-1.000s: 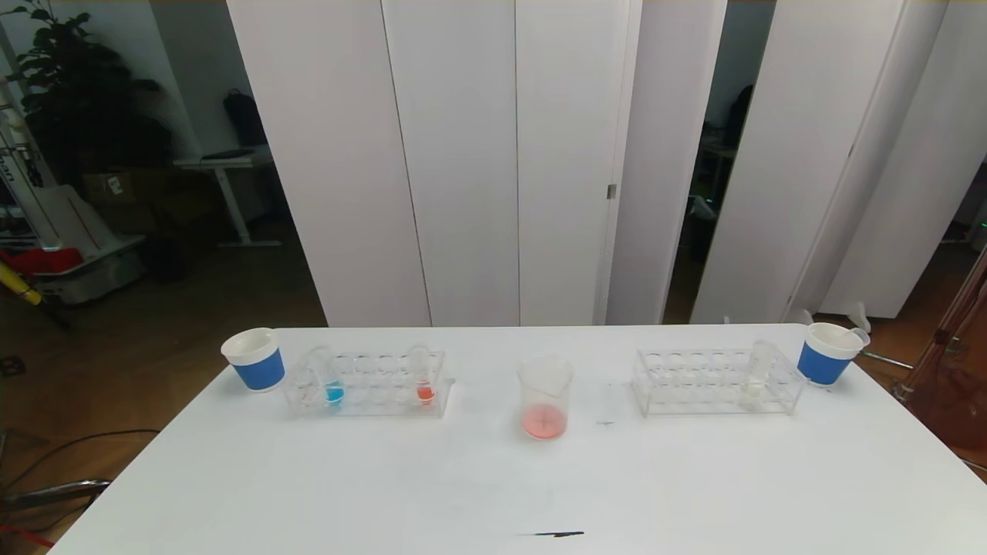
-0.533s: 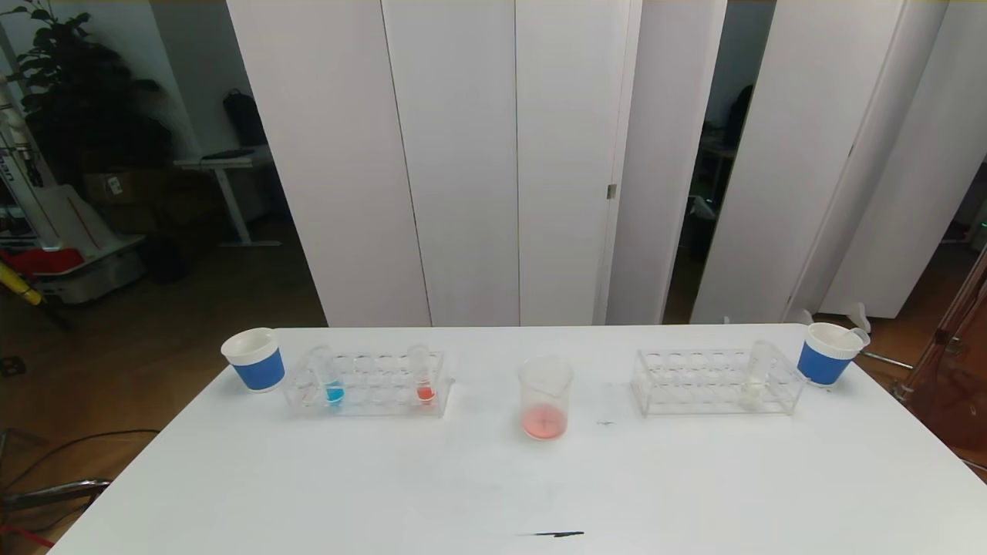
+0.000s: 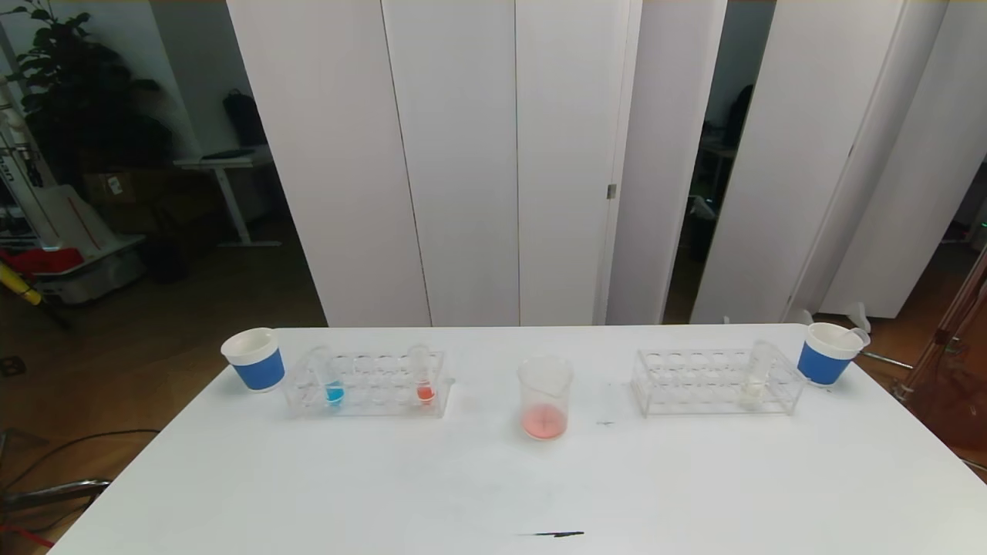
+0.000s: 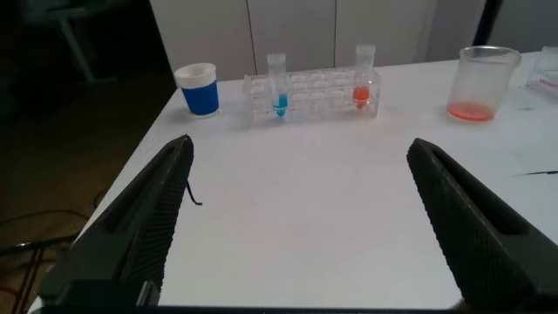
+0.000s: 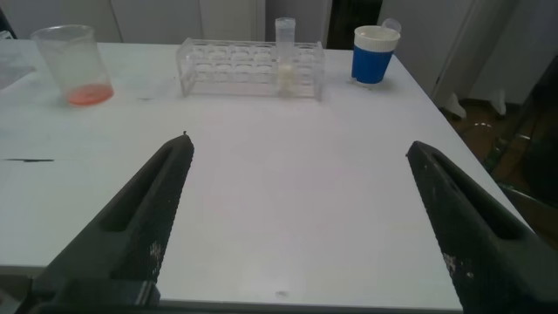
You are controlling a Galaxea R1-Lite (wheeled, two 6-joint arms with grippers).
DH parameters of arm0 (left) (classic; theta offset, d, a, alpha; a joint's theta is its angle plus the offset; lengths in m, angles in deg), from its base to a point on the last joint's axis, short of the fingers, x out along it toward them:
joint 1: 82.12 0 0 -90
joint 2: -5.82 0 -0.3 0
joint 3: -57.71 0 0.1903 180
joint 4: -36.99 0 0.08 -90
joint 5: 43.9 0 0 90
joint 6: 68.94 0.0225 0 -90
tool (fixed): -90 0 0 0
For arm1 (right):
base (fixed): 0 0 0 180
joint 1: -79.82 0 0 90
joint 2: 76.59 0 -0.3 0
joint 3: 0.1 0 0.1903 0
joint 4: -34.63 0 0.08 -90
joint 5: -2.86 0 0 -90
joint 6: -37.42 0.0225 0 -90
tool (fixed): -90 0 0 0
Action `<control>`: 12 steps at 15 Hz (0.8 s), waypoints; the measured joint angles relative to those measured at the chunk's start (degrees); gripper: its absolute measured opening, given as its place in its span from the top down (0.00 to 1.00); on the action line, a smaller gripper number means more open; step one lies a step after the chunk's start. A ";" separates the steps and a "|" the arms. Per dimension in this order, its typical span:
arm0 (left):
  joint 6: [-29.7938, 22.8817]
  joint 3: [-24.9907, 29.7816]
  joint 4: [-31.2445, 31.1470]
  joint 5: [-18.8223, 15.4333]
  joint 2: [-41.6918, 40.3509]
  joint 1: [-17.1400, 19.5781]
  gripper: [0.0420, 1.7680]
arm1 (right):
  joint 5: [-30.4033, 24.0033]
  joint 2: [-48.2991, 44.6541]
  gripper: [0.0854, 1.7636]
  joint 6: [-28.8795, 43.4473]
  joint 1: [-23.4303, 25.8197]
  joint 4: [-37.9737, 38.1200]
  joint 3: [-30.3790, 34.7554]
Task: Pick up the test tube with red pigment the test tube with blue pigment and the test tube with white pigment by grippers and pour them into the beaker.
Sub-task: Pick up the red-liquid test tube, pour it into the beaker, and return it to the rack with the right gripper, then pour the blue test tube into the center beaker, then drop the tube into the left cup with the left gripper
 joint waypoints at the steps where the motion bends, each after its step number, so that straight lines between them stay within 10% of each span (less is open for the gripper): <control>1: 0.02 -3.25 -2.28 -0.20 0.43 0.00 0.01 | 0.00 0.00 0.01 0.02 0.00 0.00 0.00; 5: -0.17 -14.62 -4.72 -0.77 9.90 -0.04 0.01 | 0.02 0.00 0.01 0.02 0.00 0.00 0.00; 12: -1.52 -22.66 9.58 0.90 39.86 -1.99 0.01 | 0.02 0.00 0.01 0.00 0.00 -0.02 0.00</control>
